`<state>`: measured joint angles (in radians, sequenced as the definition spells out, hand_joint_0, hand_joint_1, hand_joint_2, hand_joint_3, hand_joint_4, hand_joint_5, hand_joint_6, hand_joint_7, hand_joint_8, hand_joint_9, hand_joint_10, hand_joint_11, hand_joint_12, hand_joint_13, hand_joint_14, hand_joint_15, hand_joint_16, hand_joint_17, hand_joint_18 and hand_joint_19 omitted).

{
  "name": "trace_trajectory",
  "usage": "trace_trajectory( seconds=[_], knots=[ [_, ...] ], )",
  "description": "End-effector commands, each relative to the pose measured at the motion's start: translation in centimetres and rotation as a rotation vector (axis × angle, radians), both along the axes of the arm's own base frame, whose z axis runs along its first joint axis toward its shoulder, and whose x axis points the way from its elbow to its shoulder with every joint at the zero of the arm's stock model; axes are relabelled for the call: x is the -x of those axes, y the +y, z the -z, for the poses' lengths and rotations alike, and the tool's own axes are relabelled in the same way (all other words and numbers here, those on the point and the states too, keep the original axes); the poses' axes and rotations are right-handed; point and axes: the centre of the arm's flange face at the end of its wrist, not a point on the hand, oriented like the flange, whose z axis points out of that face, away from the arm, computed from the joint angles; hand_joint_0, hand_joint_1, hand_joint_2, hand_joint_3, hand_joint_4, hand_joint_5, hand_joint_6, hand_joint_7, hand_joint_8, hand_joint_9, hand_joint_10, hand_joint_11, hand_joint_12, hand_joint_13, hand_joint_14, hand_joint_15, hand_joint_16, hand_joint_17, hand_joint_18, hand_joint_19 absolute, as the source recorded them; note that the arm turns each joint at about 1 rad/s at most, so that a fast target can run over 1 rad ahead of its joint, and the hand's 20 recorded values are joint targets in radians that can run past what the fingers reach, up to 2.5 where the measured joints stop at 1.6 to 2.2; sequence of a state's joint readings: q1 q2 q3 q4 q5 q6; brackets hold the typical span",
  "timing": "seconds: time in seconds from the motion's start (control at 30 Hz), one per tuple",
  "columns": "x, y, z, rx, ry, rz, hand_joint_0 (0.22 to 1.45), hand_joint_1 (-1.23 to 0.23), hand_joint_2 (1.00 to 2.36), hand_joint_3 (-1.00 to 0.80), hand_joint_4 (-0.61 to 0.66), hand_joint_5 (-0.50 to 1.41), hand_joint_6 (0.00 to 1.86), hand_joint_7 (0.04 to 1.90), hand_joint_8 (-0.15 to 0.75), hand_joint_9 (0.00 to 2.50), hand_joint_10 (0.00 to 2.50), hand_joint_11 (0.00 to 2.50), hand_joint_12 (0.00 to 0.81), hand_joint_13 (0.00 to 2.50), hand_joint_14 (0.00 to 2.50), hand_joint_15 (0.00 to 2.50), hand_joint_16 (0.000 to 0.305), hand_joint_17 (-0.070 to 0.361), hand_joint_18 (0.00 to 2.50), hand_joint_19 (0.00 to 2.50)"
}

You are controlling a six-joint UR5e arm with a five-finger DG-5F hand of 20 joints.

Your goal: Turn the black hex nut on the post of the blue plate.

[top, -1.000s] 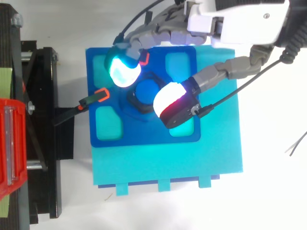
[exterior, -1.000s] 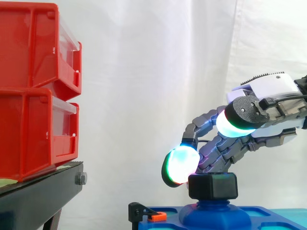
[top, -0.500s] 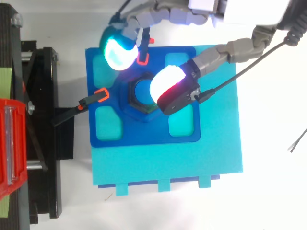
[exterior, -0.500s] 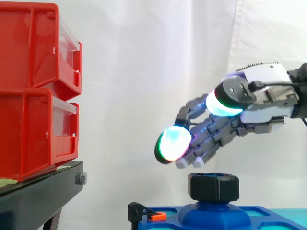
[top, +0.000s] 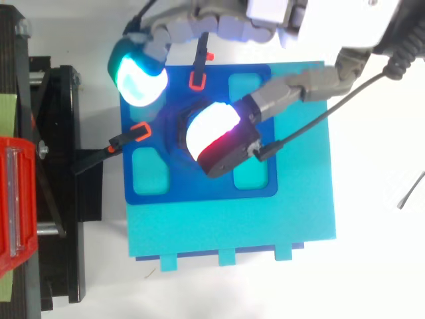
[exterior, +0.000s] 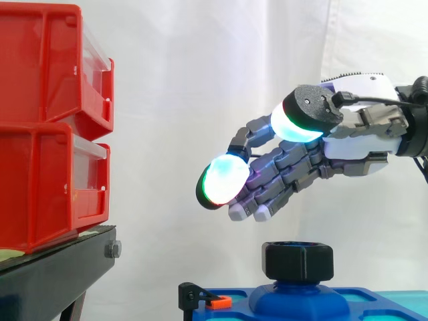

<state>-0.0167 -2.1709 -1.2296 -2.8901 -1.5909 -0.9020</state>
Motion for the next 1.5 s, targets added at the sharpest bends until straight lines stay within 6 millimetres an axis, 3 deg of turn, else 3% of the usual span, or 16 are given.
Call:
trace_trajectory(
  seconds=[0.0, 0.13, 0.47, 1.23, 1.47],
  knots=[
    [-0.1, 0.9, 0.2, 0.000, 0.017, -0.010, 0.49, -0.44, 1.00, -0.49, 0.21, -0.21, 0.50, 0.79, 0.302, 0.51, 0.00, 0.02, 0.400, 0.54, 0.00, 0.11, 0.058, 0.131, 0.54, 0.31],
    [0.1, 2.5, 0.7, 0.000, 0.059, -0.032, 0.49, -0.44, 1.00, -0.49, 0.21, -0.21, 0.50, 0.79, 0.303, 0.52, 0.00, 0.02, 0.401, 0.55, 0.00, 0.10, 0.058, 0.131, 0.54, 0.31],
    [0.3, 3.7, 1.0, 0.031, 0.098, -0.037, 0.49, -0.44, 1.00, -0.49, 0.22, -0.20, 0.50, 0.78, 0.303, 0.54, 0.00, 0.02, 0.401, 0.56, 0.00, 0.11, 0.058, 0.131, 0.55, 0.31],
    [0.8, 3.7, 1.2, 0.052, 0.134, -0.040, 0.49, -0.44, 1.00, -0.49, 0.23, -0.20, 0.50, 0.78, 0.307, 0.56, 0.00, 0.03, 0.396, 0.61, 0.00, 0.13, 0.059, 0.132, 0.60, 0.33],
    [1.3, 2.8, 1.6, 0.078, 0.166, -0.036, 0.49, -0.44, 1.00, -0.49, 0.23, -0.20, 0.50, 0.78, 0.308, 0.57, 0.00, 0.03, 0.399, 0.64, 0.01, 0.15, 0.058, 0.131, 0.61, 0.33]
  ],
)
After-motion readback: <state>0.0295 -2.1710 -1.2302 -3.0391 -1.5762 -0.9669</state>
